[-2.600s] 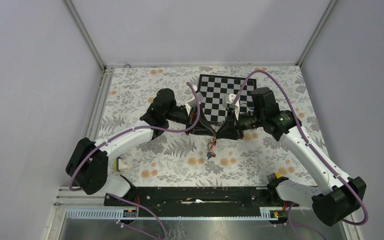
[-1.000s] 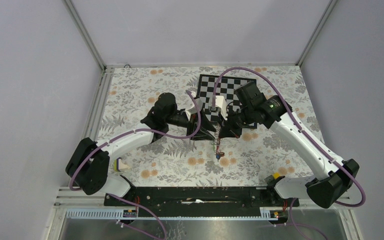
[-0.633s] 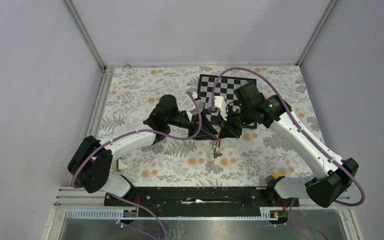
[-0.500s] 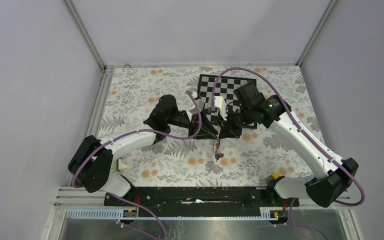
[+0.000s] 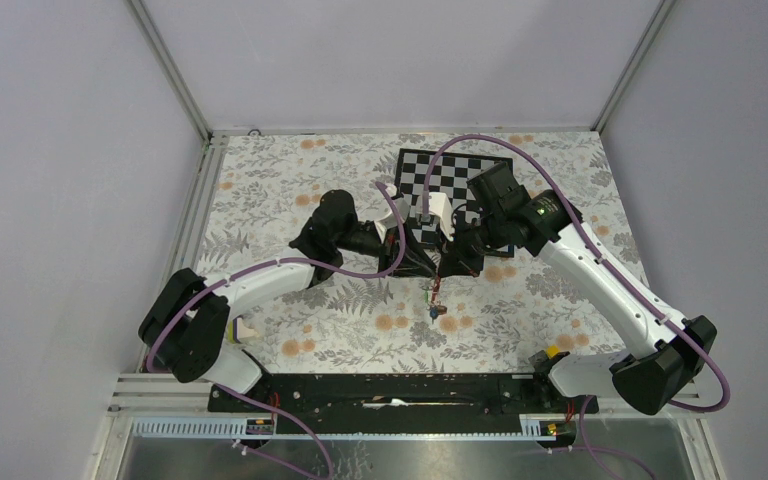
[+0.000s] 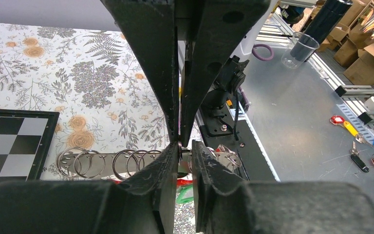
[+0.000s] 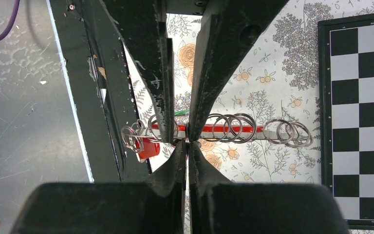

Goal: Put the keys on the keyring

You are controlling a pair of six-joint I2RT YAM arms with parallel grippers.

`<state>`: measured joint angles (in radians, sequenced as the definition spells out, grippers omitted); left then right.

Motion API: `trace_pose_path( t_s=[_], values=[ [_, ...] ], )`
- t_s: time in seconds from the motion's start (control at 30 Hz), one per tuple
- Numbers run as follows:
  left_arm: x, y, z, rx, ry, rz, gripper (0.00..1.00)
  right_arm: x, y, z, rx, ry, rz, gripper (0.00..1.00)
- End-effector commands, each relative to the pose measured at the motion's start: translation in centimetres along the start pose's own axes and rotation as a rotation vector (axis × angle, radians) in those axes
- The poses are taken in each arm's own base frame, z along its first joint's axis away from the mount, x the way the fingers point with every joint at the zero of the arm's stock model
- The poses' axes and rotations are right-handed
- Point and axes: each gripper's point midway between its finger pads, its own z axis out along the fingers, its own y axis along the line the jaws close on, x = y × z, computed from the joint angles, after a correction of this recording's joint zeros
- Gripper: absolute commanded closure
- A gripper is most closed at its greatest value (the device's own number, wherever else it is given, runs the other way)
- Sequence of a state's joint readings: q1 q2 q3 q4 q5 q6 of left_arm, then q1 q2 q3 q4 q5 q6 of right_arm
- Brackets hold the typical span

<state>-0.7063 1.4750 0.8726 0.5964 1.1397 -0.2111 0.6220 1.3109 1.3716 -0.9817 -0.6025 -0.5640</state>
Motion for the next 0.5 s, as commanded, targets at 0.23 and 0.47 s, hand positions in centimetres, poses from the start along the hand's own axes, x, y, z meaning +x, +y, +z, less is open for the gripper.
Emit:
trace_pose_path(
  t_s=[0.23,0.47],
  values=[
    [-0.2,-0.3,0.2,0.024,-0.010,0.033,1.00,-1.7,0.3,-0.6,0.018,-0.071,-0.038,1.00],
    [-0.8,-1.8,-0.2,0.092,0.019,0.050,1.00,-2.1,0.2,-1.1,0.045,-0.114,-0.055,0.75]
  ],
)
